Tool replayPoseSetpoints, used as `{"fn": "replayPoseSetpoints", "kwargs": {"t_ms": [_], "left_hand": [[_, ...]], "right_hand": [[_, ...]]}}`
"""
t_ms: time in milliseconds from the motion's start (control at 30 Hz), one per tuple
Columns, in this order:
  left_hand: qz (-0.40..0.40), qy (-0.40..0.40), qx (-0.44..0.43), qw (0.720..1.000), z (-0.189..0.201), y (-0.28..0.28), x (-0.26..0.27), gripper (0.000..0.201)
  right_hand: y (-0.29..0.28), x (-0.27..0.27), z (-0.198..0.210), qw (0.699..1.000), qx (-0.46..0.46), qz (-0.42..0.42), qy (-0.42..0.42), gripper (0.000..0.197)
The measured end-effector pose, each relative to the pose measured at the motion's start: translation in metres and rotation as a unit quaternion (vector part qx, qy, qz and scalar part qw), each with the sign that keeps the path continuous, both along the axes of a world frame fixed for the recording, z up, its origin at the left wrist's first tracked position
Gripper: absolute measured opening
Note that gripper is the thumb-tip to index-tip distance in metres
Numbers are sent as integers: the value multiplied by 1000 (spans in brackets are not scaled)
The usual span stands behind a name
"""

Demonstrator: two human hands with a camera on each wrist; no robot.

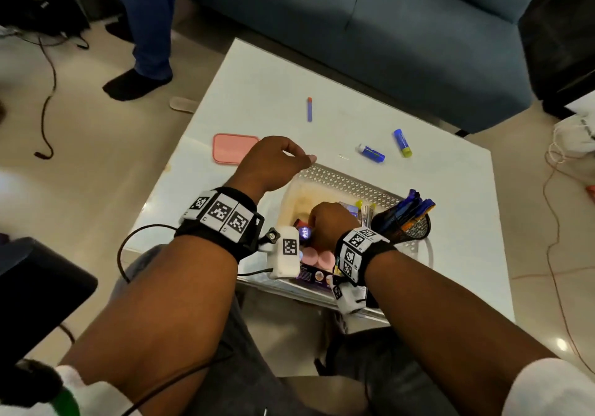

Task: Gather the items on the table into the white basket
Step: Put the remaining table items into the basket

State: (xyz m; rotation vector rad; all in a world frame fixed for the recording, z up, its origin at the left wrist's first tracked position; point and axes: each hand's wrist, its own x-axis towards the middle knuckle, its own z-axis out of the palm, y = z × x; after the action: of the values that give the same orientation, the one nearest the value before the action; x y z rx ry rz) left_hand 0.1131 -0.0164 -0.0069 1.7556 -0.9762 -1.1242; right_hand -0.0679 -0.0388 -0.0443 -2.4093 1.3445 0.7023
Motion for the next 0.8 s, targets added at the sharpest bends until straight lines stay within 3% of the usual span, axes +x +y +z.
{"fn": "replayPoseSetpoints", "kwargs": {"t_ms": [100, 300, 500, 667, 800], "left_hand": [[-22, -9, 10, 1000, 2, 0, -5, 31], [-56, -6, 22, 998, 11, 2, -17, 33], [-65, 13, 32, 997, 16, 0, -28, 35], [-75, 8, 38, 996, 15, 0, -34, 35], [-79, 9, 43, 996, 16, -1, -37, 33]], "right_hand": [[-2, -5, 0, 1000, 3, -10, -11, 23], [-13, -33, 14, 985, -15, -112, -134, 13], [-10, -57, 16, 995, 25, -63, -76, 17], [-7, -69, 13, 987, 8, -102, -125, 16], [-7, -68, 7, 986, -3, -101, -130, 26]]}}
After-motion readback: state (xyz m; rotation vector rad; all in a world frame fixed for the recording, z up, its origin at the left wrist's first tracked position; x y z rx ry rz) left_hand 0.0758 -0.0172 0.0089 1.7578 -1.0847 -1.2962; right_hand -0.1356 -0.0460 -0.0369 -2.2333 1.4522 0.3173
